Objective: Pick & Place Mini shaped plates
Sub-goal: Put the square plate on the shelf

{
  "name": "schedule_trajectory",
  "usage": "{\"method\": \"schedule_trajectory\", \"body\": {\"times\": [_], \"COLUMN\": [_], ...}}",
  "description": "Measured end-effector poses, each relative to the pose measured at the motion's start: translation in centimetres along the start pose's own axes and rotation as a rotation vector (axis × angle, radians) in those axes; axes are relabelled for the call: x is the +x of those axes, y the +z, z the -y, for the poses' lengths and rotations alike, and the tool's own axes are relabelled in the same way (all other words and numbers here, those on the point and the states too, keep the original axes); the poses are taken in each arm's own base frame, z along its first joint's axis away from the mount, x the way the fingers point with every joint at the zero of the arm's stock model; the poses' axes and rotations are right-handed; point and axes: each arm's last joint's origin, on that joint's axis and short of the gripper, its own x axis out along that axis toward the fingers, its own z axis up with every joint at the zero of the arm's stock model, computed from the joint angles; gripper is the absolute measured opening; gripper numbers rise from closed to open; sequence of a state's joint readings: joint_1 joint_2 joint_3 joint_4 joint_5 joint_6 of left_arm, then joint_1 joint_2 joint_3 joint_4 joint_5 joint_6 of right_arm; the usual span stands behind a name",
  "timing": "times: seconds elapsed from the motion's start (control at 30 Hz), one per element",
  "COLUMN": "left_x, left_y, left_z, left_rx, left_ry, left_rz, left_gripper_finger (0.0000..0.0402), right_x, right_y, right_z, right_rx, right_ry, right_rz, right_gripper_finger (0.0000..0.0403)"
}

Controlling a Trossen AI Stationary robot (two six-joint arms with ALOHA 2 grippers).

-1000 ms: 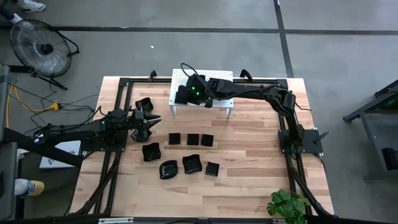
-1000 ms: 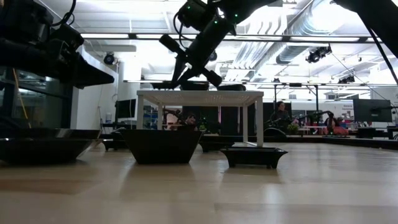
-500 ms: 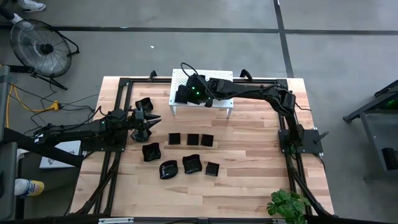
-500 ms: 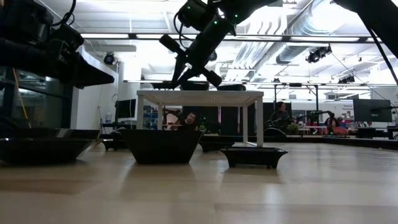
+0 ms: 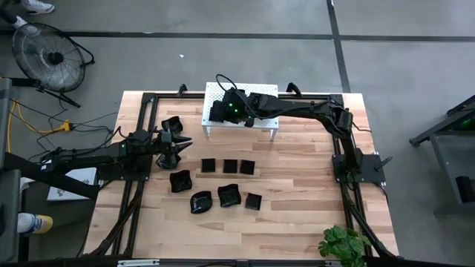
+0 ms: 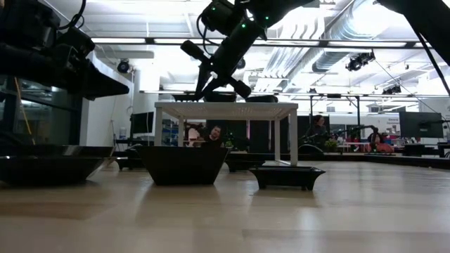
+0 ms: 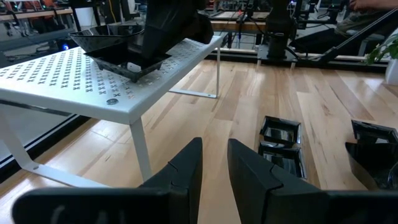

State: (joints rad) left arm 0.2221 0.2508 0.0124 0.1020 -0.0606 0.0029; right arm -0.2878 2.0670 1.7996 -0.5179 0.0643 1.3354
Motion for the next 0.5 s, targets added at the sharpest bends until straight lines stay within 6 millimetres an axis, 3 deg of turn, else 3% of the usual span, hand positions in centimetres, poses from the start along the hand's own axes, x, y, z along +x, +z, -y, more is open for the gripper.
{"method": "schedule_trajectory", "body": {"times": [0.5], "left_x": [0.00], "left_y": [0.00], "left_z": [0.00], "left_rx": [0.000], "left_ry": [0.000], "left_rz": [0.000], "left_gripper_finger": [0.0073], "right_x": [0.00], "right_y": [0.01], "right_z": [-0.08], "right_rx": [-0.015], "right_ry": [0.009], "right_rz": [-0.001], "right_gripper_finger": [0.0017]}}
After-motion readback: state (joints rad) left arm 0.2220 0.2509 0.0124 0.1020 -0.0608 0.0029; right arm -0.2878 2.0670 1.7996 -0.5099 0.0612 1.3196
